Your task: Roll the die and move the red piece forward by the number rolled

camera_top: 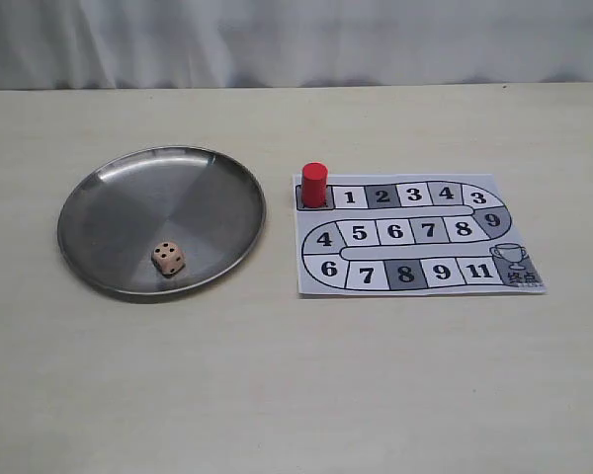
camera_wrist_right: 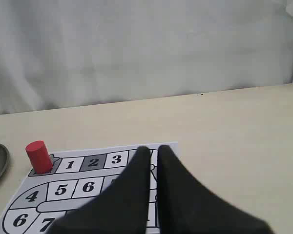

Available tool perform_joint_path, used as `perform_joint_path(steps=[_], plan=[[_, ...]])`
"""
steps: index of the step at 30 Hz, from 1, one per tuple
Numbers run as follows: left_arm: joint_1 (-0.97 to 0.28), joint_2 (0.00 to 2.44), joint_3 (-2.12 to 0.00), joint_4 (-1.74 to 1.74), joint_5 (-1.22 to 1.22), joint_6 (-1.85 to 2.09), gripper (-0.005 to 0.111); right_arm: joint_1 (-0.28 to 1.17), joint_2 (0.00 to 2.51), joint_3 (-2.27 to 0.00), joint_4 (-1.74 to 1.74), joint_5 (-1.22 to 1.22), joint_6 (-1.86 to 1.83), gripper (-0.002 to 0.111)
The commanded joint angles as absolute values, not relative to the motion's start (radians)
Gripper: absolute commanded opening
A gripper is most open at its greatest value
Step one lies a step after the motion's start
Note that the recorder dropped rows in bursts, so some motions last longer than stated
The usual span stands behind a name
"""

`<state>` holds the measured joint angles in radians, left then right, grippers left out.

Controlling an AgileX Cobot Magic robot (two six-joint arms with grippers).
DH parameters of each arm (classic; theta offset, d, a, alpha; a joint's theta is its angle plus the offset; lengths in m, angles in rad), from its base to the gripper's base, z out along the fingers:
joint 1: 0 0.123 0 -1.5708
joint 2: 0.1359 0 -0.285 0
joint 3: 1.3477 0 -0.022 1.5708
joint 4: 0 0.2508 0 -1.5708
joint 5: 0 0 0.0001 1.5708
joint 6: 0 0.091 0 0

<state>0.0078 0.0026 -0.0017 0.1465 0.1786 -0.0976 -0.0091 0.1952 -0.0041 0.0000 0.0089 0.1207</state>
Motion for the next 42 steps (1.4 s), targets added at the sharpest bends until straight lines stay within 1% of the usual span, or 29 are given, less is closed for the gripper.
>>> perform_joint_path(steps=[1, 33, 35, 40, 42], plan=[[-0.001, 0.000, 0.000, 0.144, 0.173, -0.099, 0.000, -0.009, 0.191, 0.000, 0.000, 0.013, 0.112, 0.004], [-0.001, 0.000, 0.000, 0.144, 0.173, -0.099, 0.000, -0.009, 0.191, 0.000, 0.000, 0.010, 0.112, 0.004], [-0.001, 0.000, 0.000, 0.144, 0.173, -0.099, 0.000, -0.009, 0.191, 0.000, 0.000, -0.032, 0.112, 0.004], [-0.001, 0.000, 0.000, 0.144, 0.173, -0.099, 0.000, -0.009, 0.191, 0.000, 0.167, -0.183, 0.119, 0.004], [-0.001, 0.000, 0.000, 0.144, 0.173, -0.099, 0.000, -0.009, 0.191, 0.000, 0.197, -0.302, 0.119, 0.004]])
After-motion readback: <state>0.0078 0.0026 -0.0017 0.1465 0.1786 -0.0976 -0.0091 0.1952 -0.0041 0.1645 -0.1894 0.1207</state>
